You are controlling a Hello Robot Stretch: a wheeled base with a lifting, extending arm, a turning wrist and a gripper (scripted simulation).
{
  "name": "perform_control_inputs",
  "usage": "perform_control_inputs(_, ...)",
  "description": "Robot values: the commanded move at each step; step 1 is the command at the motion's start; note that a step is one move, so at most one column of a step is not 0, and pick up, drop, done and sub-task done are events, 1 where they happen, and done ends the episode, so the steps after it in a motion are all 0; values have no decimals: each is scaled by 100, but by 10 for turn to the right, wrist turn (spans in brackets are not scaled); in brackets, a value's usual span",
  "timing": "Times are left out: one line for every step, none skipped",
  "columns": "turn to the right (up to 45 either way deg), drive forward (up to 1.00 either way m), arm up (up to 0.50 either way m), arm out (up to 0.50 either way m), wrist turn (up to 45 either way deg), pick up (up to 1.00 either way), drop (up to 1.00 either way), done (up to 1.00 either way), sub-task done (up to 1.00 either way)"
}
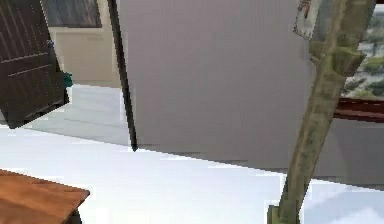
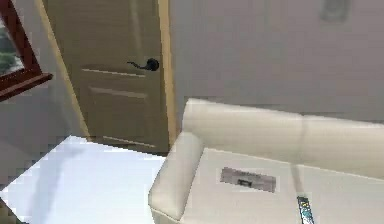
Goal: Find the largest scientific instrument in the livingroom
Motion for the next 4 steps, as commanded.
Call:
perform_control_inputs(0, 95, 0, 0, 0, 0, 0, 0, 0)
perform_control_inputs(-150, 0, 0, 0, 0, 0, 0, 0, 0)
perform_control_inputs(0, 35, 0, 0, 0, 0, 0, 0, 0)
perform_control_inputs(-450, 0, 0, 0, 0, 0, 0, 0, 0)
